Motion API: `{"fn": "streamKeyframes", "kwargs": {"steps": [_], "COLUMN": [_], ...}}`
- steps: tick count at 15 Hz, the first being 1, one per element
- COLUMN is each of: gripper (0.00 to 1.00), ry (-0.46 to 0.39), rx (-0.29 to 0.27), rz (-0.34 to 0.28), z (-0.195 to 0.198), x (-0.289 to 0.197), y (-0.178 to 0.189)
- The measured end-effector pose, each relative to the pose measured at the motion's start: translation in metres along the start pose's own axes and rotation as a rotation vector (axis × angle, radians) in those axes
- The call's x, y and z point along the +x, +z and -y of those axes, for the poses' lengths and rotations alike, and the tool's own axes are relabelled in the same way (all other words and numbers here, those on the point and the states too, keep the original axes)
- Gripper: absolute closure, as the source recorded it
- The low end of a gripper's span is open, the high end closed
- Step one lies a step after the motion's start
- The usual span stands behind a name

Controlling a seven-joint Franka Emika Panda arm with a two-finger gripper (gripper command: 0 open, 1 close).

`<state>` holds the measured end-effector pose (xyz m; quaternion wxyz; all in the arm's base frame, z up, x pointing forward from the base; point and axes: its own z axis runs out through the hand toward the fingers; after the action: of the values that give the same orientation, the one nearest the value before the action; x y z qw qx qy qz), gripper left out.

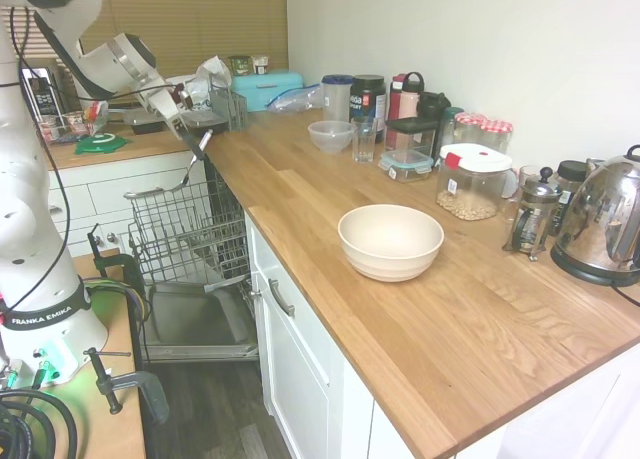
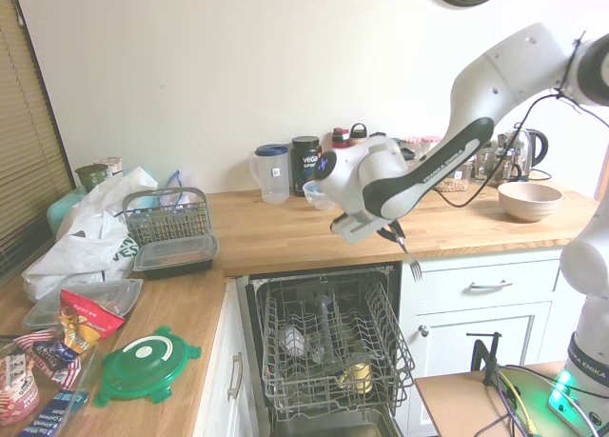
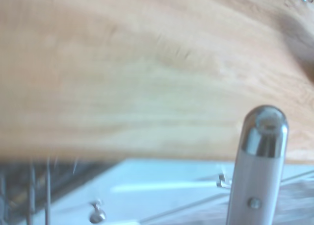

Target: Put the fork in the dishwasher

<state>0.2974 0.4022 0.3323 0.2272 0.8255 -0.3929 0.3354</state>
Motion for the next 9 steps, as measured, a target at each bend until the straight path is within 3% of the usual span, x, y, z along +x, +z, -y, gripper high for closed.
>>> {"fn": "streamKeyframes", "kwargs": {"steps": [3,8,9], "gripper": [1.00,1.00,0.00], "ry": [-0.075,-0.159,-0.167], "rx": [-0.042,-0.064,-0.068], "rz": [-0.032,-0.056,-0.058], "z": [0.029,0.083,0.093], "x": [-0.056,-0.182,-0.198], "y": [0.022,0.047,0.051]}}
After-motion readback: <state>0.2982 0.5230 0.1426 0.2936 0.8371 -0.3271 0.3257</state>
